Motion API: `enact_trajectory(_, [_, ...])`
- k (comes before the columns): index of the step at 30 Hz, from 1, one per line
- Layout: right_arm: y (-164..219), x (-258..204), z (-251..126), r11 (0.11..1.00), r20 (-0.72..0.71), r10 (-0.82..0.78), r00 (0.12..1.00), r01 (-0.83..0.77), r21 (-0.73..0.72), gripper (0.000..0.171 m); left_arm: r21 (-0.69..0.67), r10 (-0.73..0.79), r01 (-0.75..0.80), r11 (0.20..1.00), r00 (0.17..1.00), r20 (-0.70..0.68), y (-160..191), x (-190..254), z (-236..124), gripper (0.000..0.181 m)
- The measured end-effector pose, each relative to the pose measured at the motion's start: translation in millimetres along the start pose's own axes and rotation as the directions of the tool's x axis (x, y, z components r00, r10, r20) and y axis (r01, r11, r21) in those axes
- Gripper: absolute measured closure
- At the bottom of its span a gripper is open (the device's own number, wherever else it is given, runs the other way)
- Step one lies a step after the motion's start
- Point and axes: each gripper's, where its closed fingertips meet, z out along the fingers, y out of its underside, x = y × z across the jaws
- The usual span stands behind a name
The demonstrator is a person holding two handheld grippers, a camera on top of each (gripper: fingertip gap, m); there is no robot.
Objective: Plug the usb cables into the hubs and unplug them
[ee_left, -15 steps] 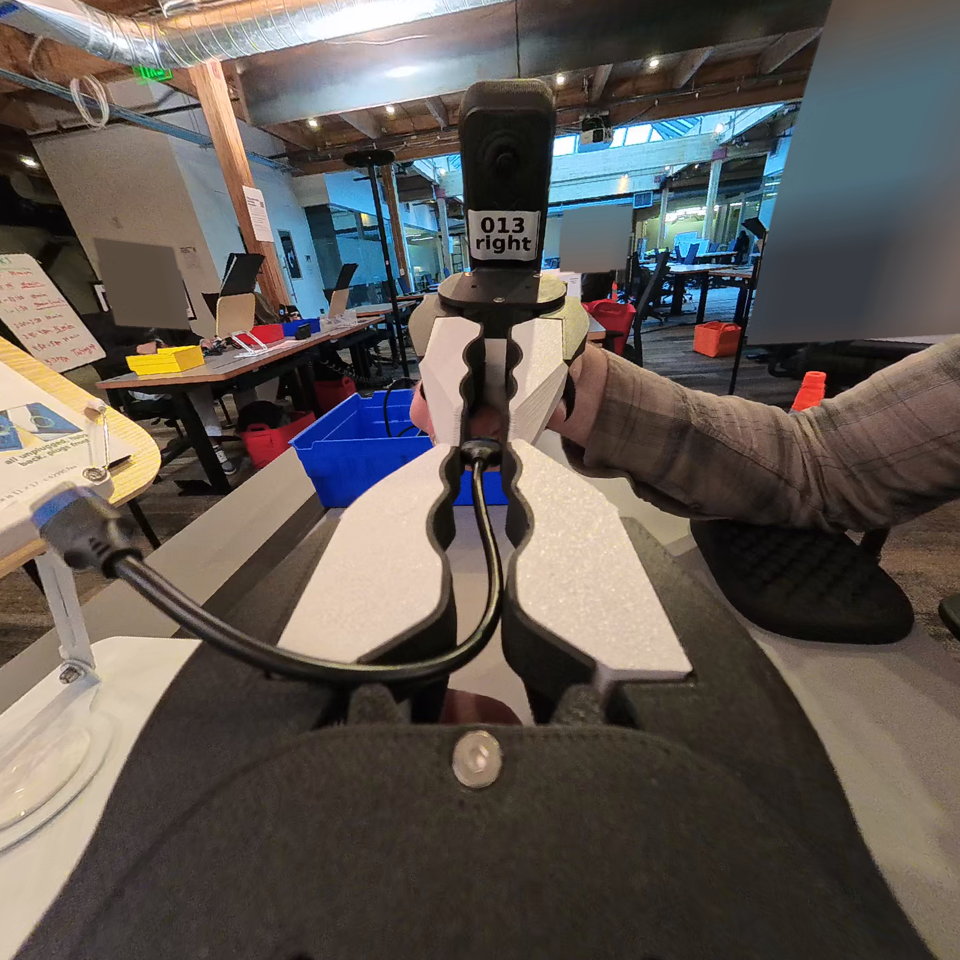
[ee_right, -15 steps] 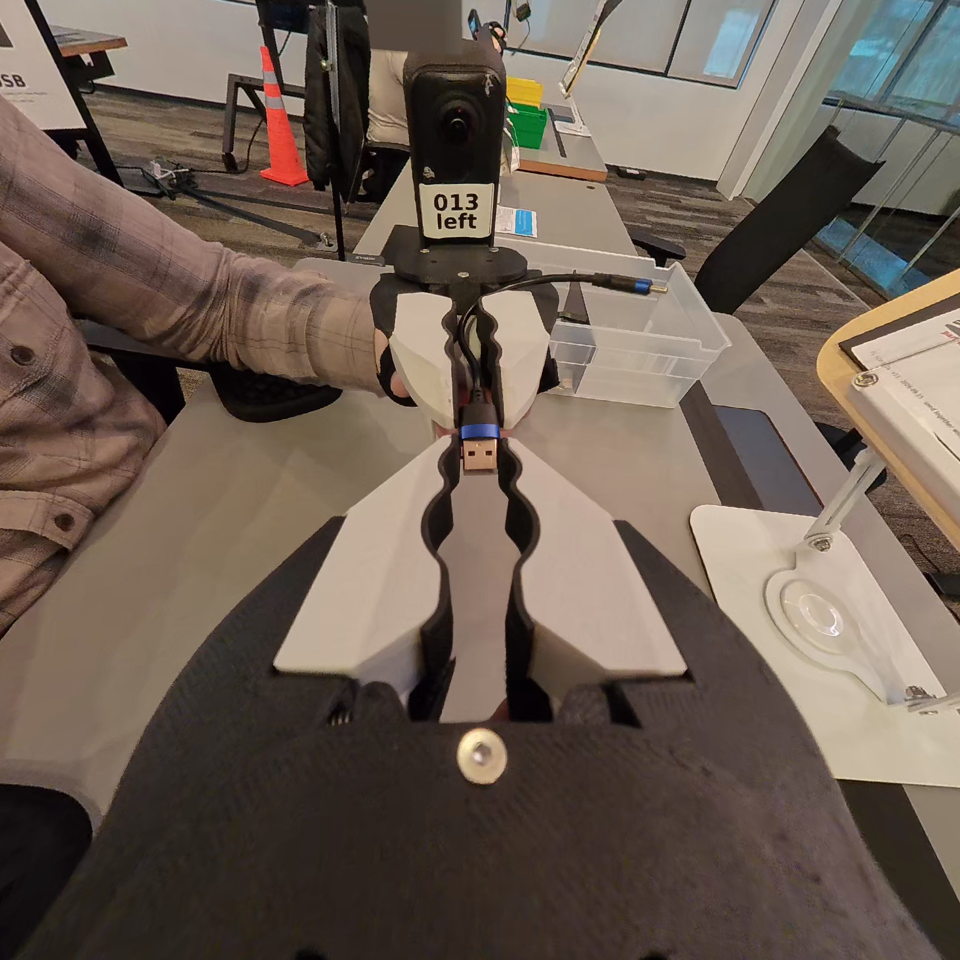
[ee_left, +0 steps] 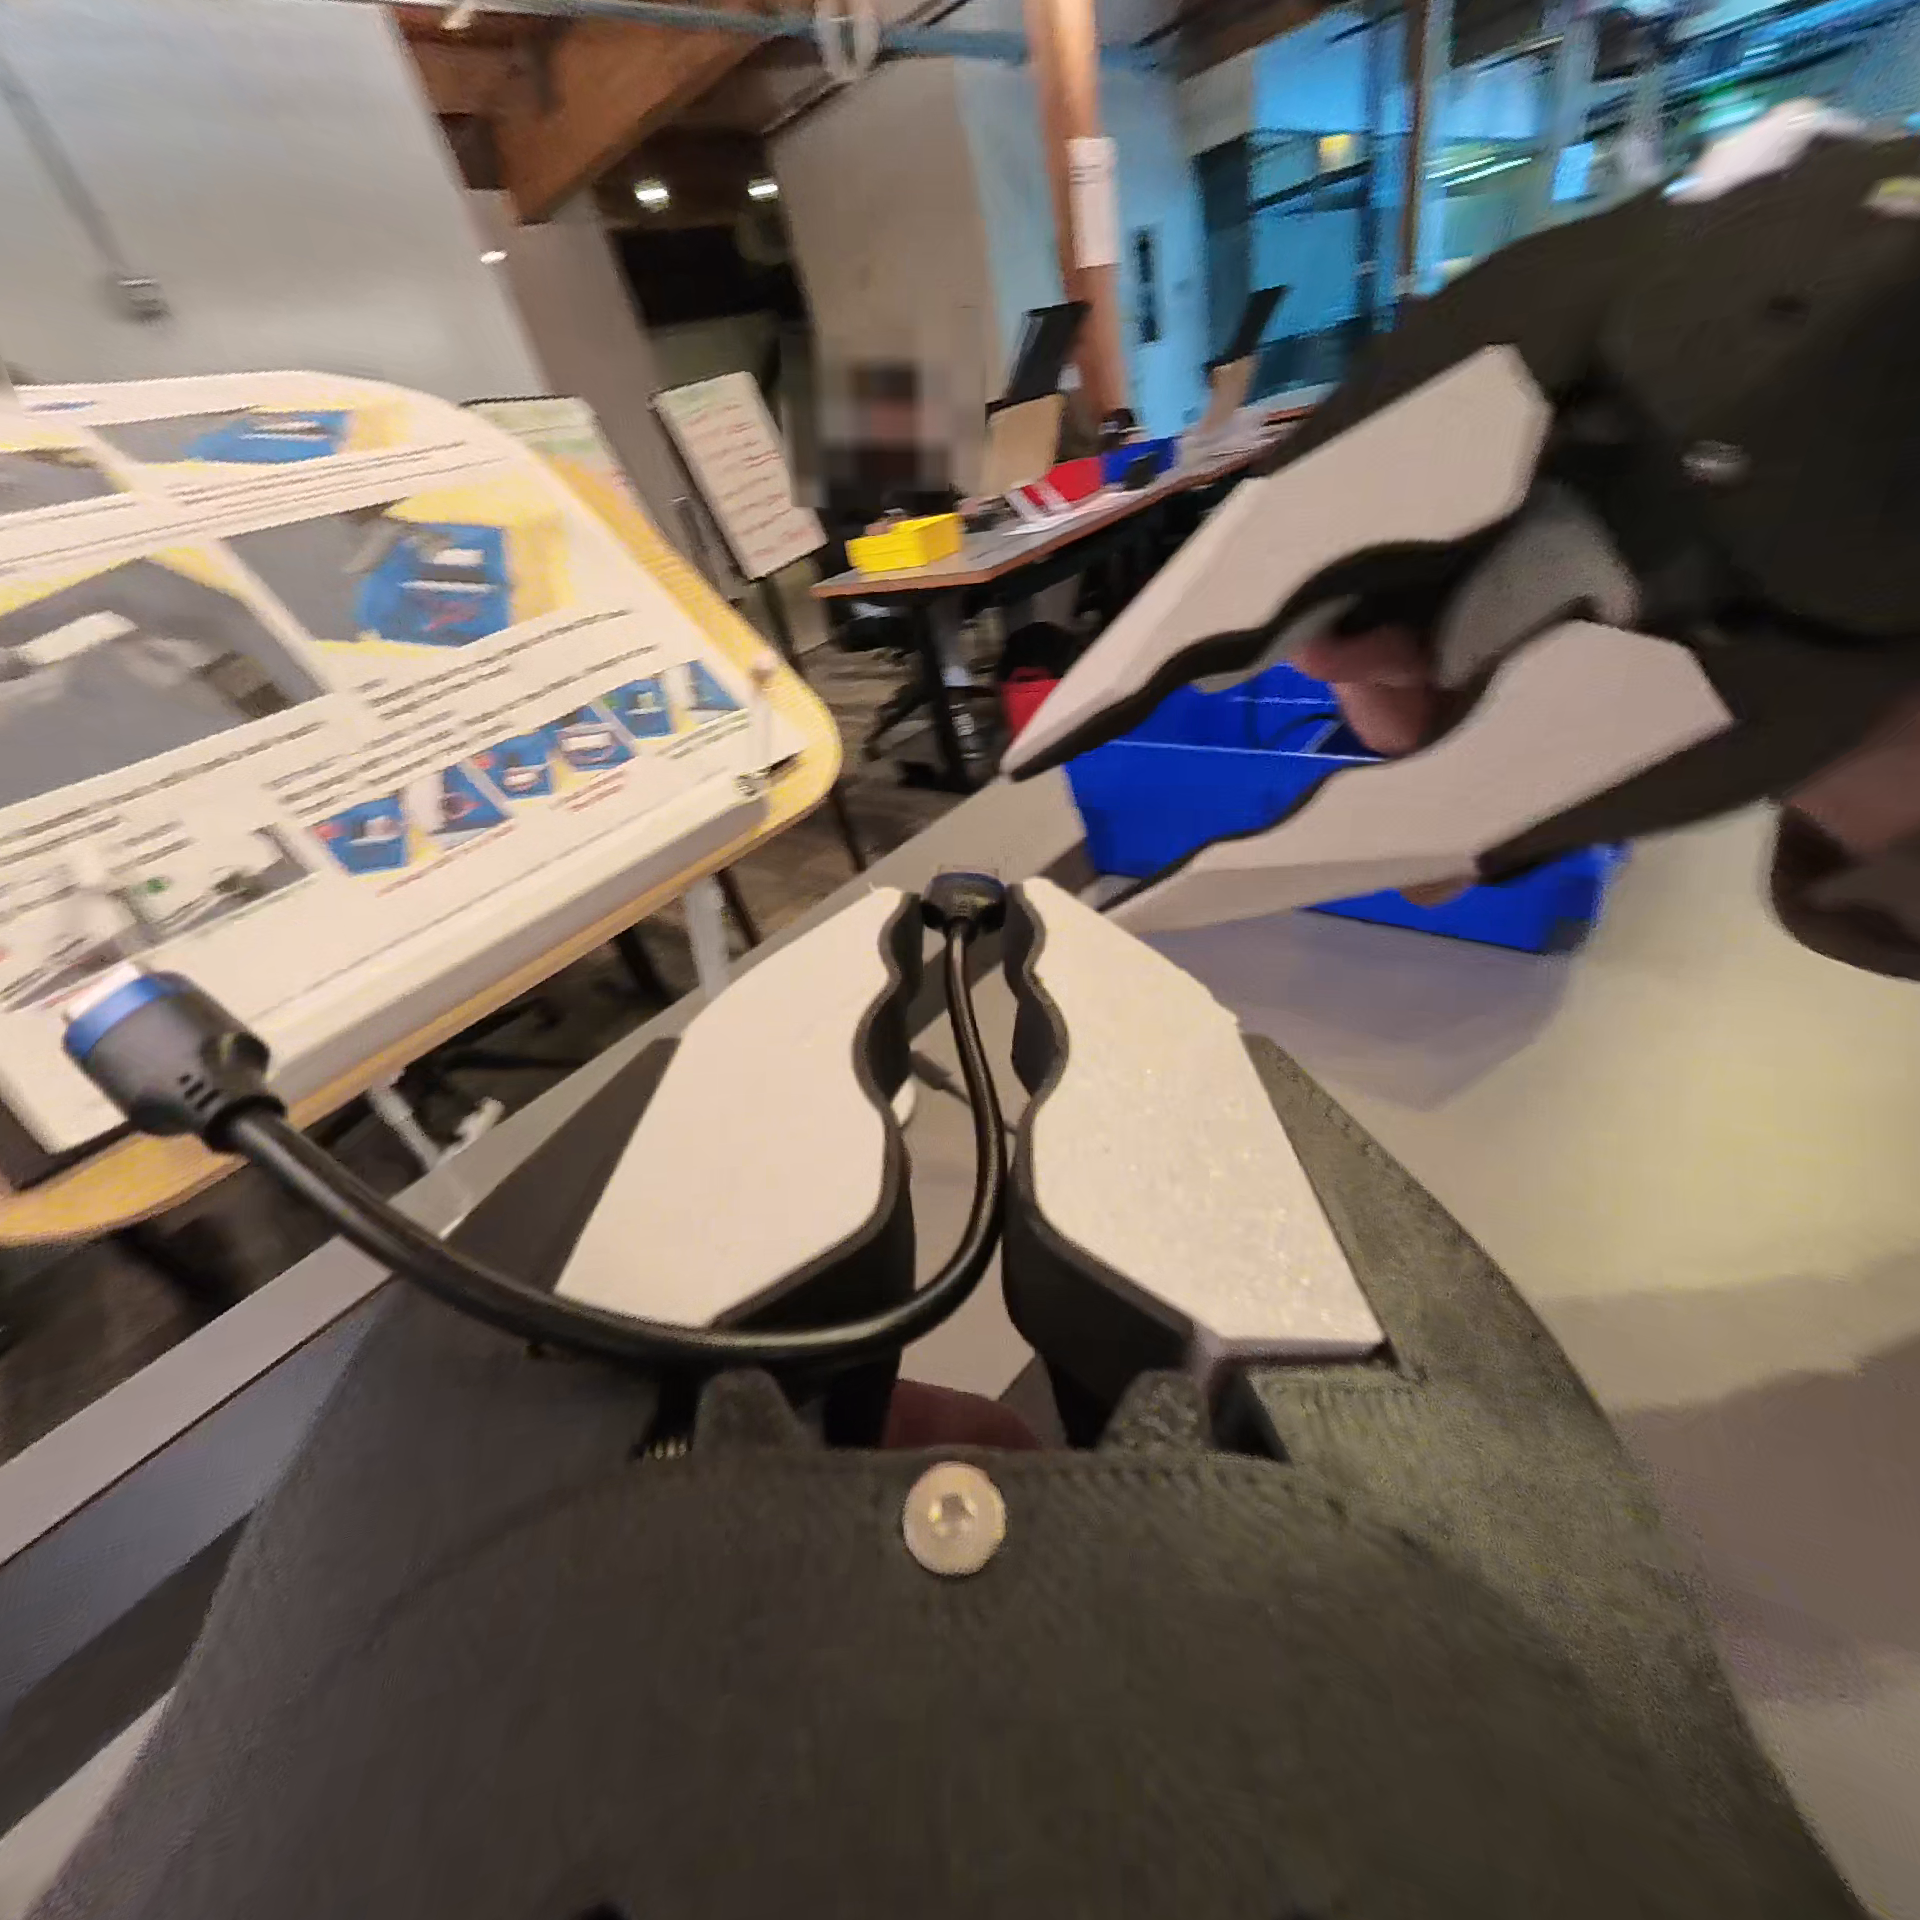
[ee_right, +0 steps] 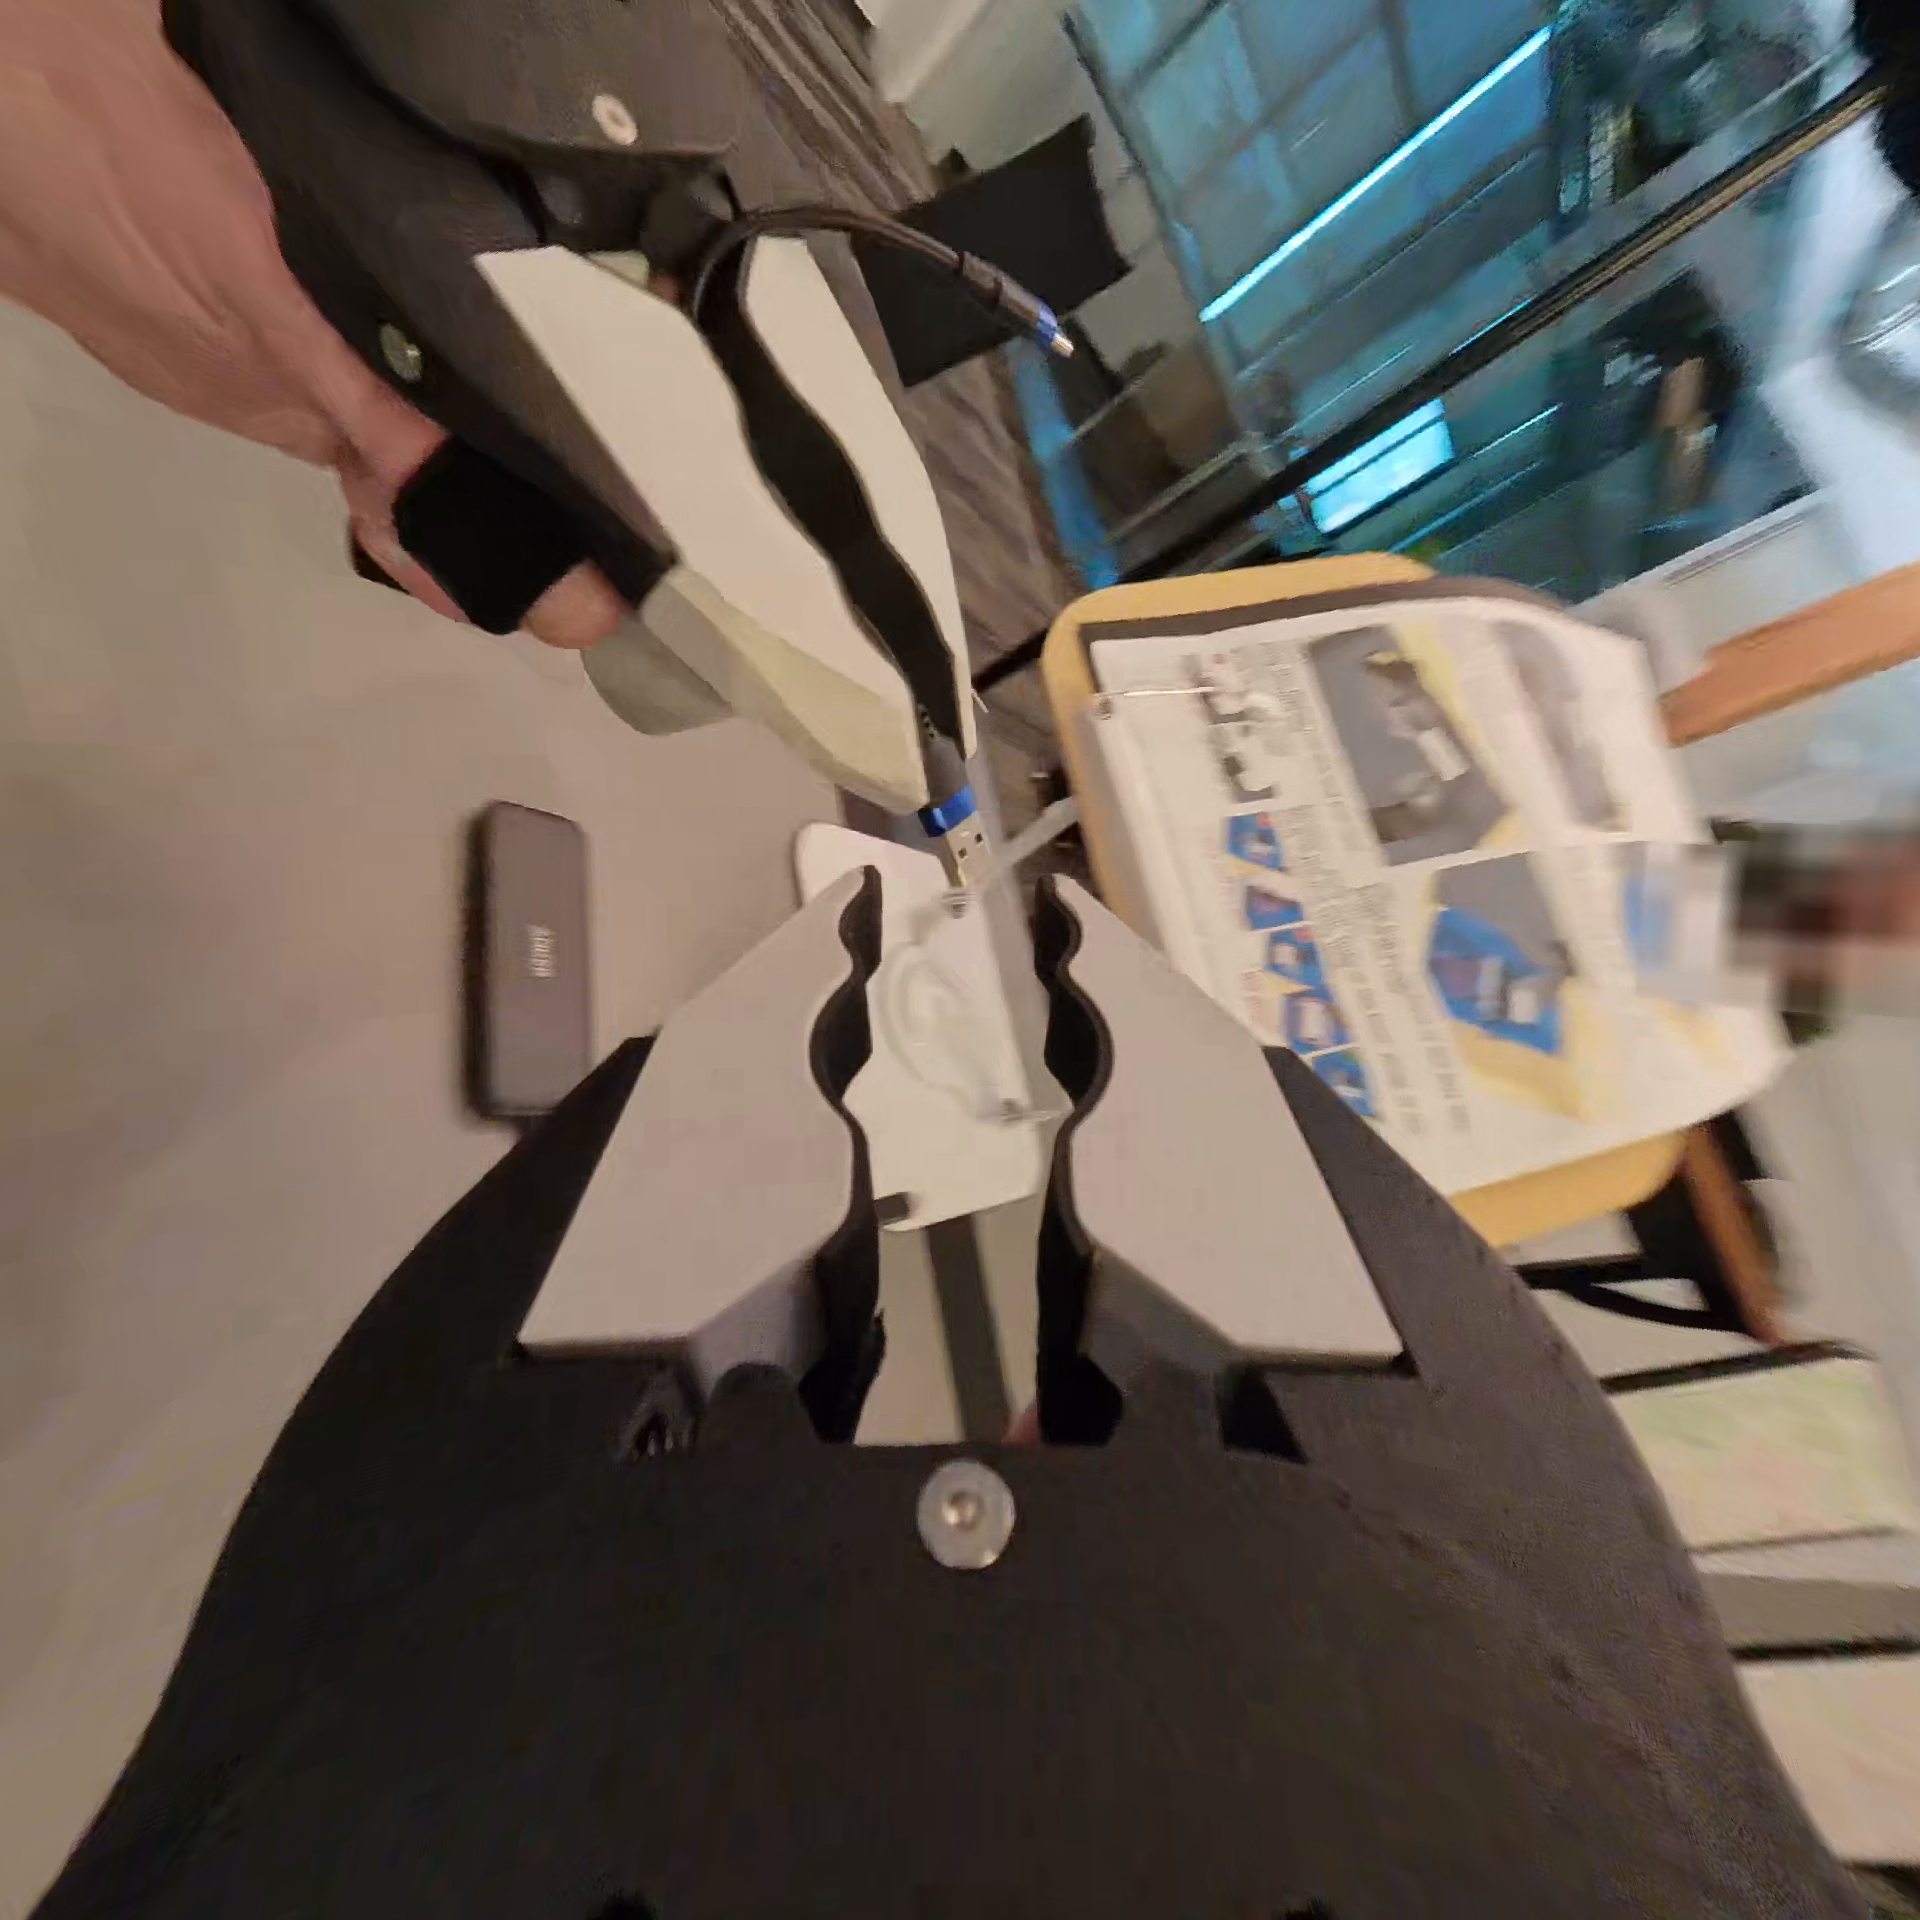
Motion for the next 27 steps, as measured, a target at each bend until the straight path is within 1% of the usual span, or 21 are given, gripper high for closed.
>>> enact_trajectory(1, [-3,3,2,0.999,-0.048,-0.046,0.998,0.046,0.004,0.145,-0.005,0.0,0.0,1.0,0.999,0.037,0,-4,0,0.167])
enact_trajectory(3, [-4,4,5,0.988,-0.116,-0.153,0.981,0.152,-0.02,0.147,-0.013,-0.002,0.003,1.0,0.998,0.063,2,-7,1,0.166])
enact_trajectory(6, [3,4,13,0.942,-0.19,-0.334,0.923,0.318,-0.11,0.147,-0.009,-0.104,0.105,0.994,0.994,0.023,4,-2,2,0.167])
enact_trajectory(10, [3,4,21,0.893,-0.272,-0.449,0.851,0.419,-0.165,0.149,0.0,-0.24,0.24,0.971,0.971,-0.014,3,0,2,0.167])
enact_trajectory(12, [0,5,23,0.884,-0.313,-0.467,0.827,0.435,-0.17,0.152,0.003,-0.271,0.271,0.963,0.962,-0.032,2,4,3,0.167])
enact_trajectory(14, [0,5,24,0.878,-0.332,-0.48,0.812,0.446,-0.176,0.163,0.009,-0.29,0.29,0.957,0.957,-0.026,2,5,3,0.167])
enact_trajectory(18, [-2,7,23,0.88,-0.351,-0.475,0.807,0.443,-0.171,0.166,0.03,-0.29,0.291,0.956,0.956,-0.035,0,5,3,0.167])
enact_trajectory(22, [-5,9,20,0.886,-0.369,-0.463,0.806,0.435,-0.16,0.166,0.064,-0.256,0.257,0.964,0.966,-0.025,-5,6,2,0.166])
enact_trajectory(27, [-7,10,20,0.909,-0.368,-0.414,0.832,0.394,-0.133,0.167,0.109,-0.204,0.202,0.973,0.979,0.013,-9,5,1,0.166])
